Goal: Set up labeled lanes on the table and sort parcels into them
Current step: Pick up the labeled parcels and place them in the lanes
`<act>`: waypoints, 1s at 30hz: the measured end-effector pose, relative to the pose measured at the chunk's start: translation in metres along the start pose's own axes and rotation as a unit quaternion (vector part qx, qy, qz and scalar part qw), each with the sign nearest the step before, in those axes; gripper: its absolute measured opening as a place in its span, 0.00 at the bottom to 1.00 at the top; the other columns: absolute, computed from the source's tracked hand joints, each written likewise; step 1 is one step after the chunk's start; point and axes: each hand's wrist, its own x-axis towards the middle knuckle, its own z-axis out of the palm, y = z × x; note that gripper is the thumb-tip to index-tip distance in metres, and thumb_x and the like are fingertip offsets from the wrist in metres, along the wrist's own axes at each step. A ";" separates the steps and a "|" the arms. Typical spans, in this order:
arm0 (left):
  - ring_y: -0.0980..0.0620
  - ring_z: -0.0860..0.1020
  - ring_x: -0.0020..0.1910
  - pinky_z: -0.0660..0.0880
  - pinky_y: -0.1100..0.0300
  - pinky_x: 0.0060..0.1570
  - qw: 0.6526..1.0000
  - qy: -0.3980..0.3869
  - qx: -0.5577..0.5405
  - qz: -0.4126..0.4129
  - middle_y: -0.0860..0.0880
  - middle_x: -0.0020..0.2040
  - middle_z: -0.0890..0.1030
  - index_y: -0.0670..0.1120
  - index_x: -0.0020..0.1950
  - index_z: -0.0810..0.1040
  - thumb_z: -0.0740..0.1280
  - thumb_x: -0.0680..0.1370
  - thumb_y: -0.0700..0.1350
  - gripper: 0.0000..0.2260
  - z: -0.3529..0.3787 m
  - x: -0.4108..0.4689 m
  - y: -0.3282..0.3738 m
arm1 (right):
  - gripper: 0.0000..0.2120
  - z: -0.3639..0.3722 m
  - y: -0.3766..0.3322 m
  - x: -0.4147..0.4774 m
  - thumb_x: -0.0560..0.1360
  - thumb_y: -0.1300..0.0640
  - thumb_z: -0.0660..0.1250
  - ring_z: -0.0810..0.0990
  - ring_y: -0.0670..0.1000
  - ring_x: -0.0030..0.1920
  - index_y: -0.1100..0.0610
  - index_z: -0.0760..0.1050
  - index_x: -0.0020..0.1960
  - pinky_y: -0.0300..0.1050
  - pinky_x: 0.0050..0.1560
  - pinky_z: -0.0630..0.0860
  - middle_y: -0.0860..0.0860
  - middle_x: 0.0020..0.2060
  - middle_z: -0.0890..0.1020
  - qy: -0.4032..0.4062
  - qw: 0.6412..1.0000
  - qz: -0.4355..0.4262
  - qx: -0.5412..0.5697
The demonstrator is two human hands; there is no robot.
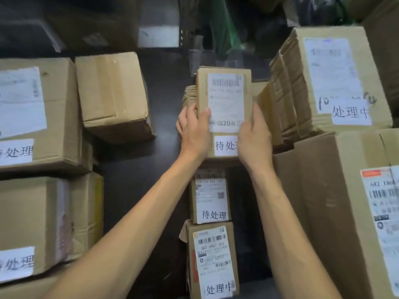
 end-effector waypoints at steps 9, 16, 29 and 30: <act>0.48 0.64 0.75 0.63 0.50 0.73 0.999 0.043 -0.019 0.011 0.47 0.79 0.58 0.49 0.81 0.55 0.57 0.85 0.51 0.26 -0.018 -0.019 0.019 | 0.30 -0.018 -0.026 -0.019 0.77 0.53 0.54 0.65 0.55 0.77 0.61 0.63 0.78 0.54 0.78 0.61 0.57 0.76 0.69 0.011 0.993 -0.109 -0.043; 0.55 0.72 0.64 0.68 0.58 0.65 0.996 0.059 0.022 0.067 0.49 0.69 0.74 0.47 0.75 0.68 0.56 0.85 0.48 0.19 -0.055 -0.055 0.037 | 0.23 -0.028 -0.052 -0.057 0.85 0.58 0.58 0.63 0.46 0.77 0.55 0.64 0.79 0.36 0.74 0.56 0.49 0.78 0.67 -0.113 0.981 -0.161 0.008; 0.50 0.82 0.45 0.77 0.60 0.46 0.988 0.059 -0.007 0.143 0.45 0.50 0.84 0.47 0.58 0.79 0.56 0.85 0.41 0.12 -0.220 -0.126 0.045 | 0.16 0.013 -0.130 -0.111 0.85 0.57 0.58 0.76 0.47 0.68 0.51 0.75 0.71 0.49 0.71 0.73 0.47 0.67 0.78 -0.277 0.935 -0.211 0.071; 0.50 0.82 0.44 0.77 0.60 0.44 0.987 0.058 -0.012 0.152 0.45 0.50 0.84 0.48 0.57 0.79 0.55 0.85 0.41 0.13 -0.231 -0.127 0.042 | 0.17 0.020 -0.137 -0.118 0.85 0.57 0.58 0.76 0.47 0.68 0.51 0.75 0.71 0.52 0.71 0.73 0.47 0.67 0.79 -0.289 0.930 -0.216 0.066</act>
